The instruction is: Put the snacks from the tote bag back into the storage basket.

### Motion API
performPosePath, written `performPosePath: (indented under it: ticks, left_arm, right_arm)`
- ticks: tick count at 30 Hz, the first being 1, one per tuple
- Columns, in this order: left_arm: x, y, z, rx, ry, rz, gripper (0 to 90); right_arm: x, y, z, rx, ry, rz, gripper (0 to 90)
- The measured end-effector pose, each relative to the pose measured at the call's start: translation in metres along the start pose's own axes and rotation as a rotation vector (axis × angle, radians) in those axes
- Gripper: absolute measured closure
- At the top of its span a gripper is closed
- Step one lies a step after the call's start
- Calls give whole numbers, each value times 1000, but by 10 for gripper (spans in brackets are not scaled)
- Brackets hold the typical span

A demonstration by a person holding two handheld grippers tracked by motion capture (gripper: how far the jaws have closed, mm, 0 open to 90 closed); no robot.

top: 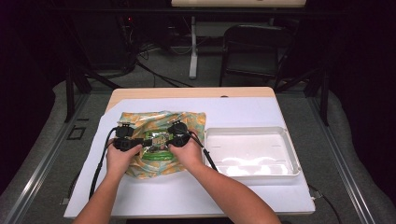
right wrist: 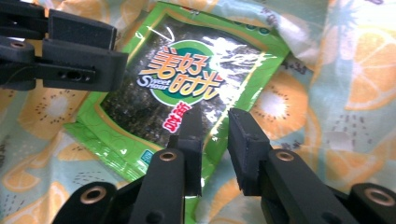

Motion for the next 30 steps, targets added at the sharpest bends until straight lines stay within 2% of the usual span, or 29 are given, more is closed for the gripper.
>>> performPosePath:
  ticks: [5, 8, 14, 22, 24, 26, 30]
  left_arm:
    - [2, -3, -4, -20, 5, -9, 501]
    - [1, -3, -5, -24, 4, -9, 501]
    - [-1, -4, -7, -31, 1, 2, 495]
    - [-3, -6, -10, -49, -12, 24, 478]
    - [-3, -6, -11, -51, -18, 29, 471]
    - [-3, -6, -11, -57, -25, 31, 466]
    - [-3, -7, -13, -66, -33, 37, 460]
  right_arm:
    - [4, -4, -1, -28, -21, 6, 781]
    - [4, -4, -3, -14, -23, -8, 795]
    - [4, -5, -2, -25, -40, 14, 818]
    - [6, -6, -2, -17, -32, 5, 830]
    - [5, -6, -3, -3, -26, -17, 831]
    - [5, -7, -2, -14, -21, -23, 832]
    - [6, -6, -3, -2, -22, -16, 833]
Point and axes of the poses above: each handheld gripper's, and its own axes: z roughly backward along the jaws, y roughly out of its top, x roughly to its right, the point moved 7 cm from there along -z, roughly forward along the jaws, and after that the axes turned 12 degrees about z, right-handed, at the moved point
